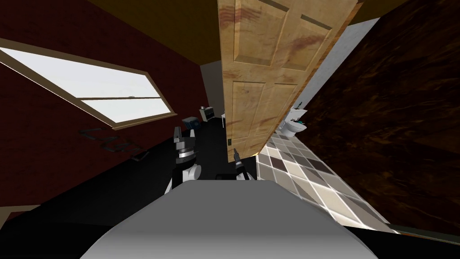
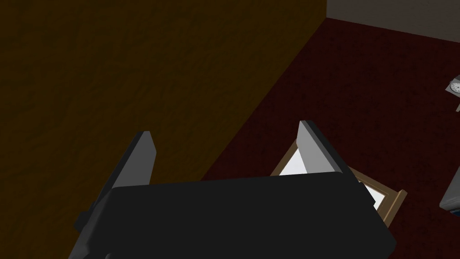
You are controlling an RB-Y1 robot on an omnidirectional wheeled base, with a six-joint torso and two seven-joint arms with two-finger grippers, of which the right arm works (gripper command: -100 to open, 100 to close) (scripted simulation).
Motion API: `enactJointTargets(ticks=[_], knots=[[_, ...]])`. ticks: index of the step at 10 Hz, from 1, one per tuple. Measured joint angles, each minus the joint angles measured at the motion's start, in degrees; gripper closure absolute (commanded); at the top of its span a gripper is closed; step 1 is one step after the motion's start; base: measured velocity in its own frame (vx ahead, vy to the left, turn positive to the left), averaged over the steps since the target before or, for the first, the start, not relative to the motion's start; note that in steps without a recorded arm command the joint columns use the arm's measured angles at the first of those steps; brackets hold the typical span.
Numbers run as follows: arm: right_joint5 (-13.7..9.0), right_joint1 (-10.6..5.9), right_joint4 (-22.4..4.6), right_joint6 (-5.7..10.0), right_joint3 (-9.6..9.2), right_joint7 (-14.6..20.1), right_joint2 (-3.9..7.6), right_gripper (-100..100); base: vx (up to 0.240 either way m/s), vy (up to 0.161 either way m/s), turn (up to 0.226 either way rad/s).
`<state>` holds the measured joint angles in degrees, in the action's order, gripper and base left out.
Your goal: Push the door open
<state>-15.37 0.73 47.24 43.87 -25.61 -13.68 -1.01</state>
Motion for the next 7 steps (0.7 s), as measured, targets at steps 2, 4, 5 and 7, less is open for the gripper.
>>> enactJointTargets(ticks=[2, 4, 5, 7], knots=[[-0.02, -0.18, -0.38, 0.34, 0.28, 0.33, 1.94, -100, 0.254, 0.063, 0.024], [-0.03, -0.26, -0.33, 0.47, 0.63, 0.34, 2.39, -100, 0.260, 0.092, 0.035], [-0.04, -0.45, -0.65, 0.70, 0.81, 0.43, 2.06, -100, 0.247, 0.114, 0.026], [-0.08, -0.93, -1.47, 1.18, 1.23, 0.56, 0.28, -100, 0.148, 0.077, -0.008]])
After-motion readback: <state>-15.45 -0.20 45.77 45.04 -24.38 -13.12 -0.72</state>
